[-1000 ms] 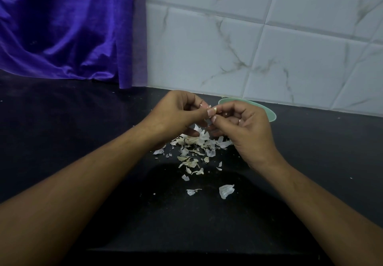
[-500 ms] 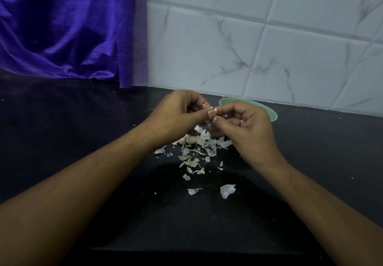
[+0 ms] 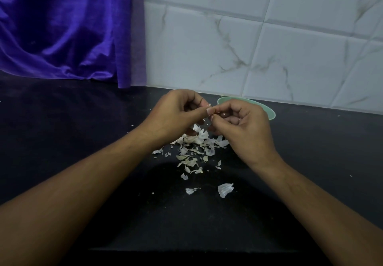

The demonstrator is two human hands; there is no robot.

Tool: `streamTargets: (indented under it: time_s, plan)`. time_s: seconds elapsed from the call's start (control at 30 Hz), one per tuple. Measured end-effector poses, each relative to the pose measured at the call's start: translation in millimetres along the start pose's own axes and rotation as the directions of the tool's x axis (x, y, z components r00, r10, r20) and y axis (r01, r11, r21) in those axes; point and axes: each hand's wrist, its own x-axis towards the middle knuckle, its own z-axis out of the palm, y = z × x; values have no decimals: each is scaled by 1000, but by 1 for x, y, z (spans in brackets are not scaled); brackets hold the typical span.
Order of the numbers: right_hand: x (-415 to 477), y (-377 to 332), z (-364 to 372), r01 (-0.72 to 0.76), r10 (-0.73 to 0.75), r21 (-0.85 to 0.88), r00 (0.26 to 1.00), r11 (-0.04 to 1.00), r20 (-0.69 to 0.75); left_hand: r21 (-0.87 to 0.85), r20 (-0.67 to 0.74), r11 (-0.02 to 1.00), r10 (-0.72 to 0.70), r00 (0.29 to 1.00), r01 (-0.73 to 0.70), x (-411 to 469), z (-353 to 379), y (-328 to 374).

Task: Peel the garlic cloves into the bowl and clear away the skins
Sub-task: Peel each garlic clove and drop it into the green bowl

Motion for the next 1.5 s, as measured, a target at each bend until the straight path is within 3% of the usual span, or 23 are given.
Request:
streamTargets:
  time_s: [0.7,1.07,1.5]
  plan:
    - [-2,-6,-1,3,-2,-70,1000,998,10,20,-12,1000,4,1000,-3,0,-2,0]
    - [-2,-4,-3,23,-23,-131,1000,991,-2,70,-10,995,72,997,-71,-1,7,-4]
    - [-1,-7,0,-38,38,-8,999,999,9,24,-57,996,82,995,-81,-3,2,1]
